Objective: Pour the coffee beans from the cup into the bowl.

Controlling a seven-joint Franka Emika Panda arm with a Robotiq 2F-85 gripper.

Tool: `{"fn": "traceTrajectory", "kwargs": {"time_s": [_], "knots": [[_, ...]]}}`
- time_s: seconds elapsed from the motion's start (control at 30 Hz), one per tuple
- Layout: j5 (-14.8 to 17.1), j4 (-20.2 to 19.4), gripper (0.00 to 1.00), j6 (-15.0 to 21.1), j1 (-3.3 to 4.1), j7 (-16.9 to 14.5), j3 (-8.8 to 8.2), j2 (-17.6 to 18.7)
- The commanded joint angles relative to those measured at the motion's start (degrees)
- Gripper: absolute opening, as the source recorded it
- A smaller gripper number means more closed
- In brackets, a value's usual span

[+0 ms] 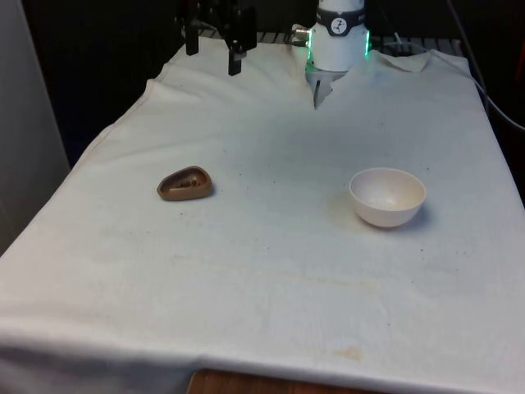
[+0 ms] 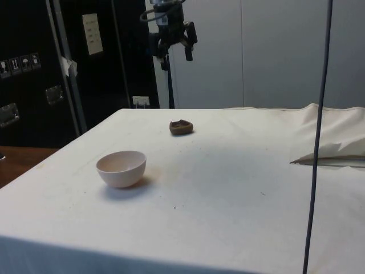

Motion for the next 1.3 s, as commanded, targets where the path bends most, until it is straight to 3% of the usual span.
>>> {"fn": "traceTrajectory", "kwargs": {"time_s": [0.0,0.6,0.87,0.9,1.27], "knots": [[0.11,0.17,1.00,0.11,0.00,0.80,-0.06,0.17],[0.00,0.06,1.00,0.00,0.00,6.53,-0.11,0.52],[-0.46,0.11,1.00,0.63,0.06,10.54,-0.34,0.86],[-0.17,0.06,1.00,0.00,0.00,9.85,-0.17,0.69],[-1.09,-0.23,1.00,1.95,0.11,14.90,-0.40,1.38]]}}
